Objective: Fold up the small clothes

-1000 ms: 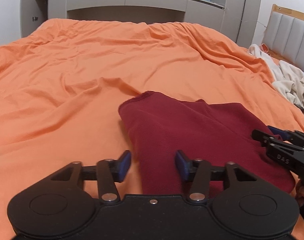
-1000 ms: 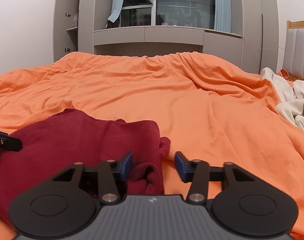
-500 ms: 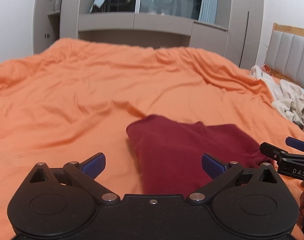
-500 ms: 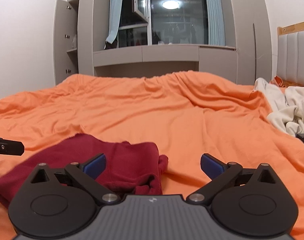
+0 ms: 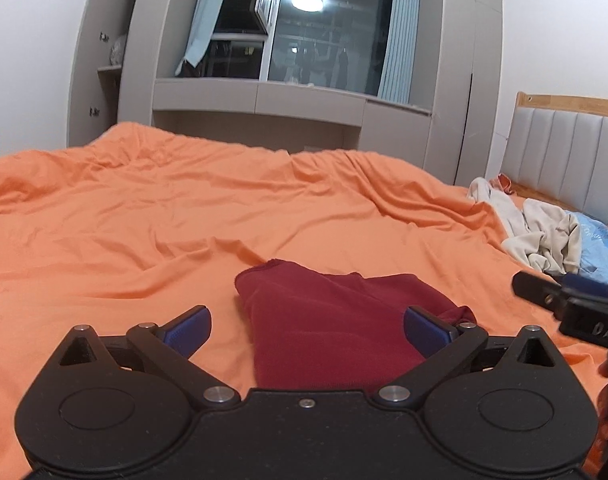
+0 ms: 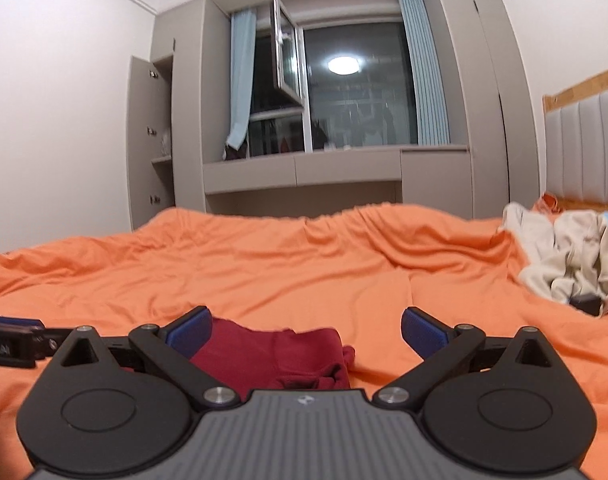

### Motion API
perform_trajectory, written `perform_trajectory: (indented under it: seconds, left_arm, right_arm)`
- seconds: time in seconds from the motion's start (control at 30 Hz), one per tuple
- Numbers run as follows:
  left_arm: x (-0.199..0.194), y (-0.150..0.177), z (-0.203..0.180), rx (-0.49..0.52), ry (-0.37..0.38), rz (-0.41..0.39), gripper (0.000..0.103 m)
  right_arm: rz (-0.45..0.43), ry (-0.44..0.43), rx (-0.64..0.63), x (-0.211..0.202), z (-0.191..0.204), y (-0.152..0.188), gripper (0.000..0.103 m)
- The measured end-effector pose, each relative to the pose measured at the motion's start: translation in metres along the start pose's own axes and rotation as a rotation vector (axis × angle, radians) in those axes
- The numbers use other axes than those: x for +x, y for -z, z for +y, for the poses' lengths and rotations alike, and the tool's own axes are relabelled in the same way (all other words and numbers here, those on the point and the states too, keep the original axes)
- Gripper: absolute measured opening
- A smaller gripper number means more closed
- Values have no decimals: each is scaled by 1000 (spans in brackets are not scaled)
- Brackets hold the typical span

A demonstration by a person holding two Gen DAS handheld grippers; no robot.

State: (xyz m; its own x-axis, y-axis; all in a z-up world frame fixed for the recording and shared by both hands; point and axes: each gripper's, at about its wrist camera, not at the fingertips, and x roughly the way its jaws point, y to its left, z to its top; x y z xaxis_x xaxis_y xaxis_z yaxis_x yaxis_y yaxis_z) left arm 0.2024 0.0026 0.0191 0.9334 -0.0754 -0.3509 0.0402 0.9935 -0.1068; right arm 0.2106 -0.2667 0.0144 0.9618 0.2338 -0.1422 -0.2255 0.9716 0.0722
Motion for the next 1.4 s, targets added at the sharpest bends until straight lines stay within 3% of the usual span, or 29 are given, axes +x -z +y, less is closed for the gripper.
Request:
perform_trajectory:
  seconds: [0.27, 0.57, 0.93, 1.4]
  left_arm:
    - [-45, 16, -6, 63, -34, -74, 102]
    - [-81, 44, -7, 115, -44, -95, 102]
    - [-98, 70, 2, 83, -54, -49, 102]
    - [-97, 75, 4, 73, -63, -15, 102]
  right_arm:
    - [-48, 11, -39, -57, 11, 13, 103]
    - [-46, 52, -32, -98, 15, 34, 103]
    - [10, 73, 15, -117, 14, 53, 103]
    - [26, 89, 4, -114, 16, 54, 103]
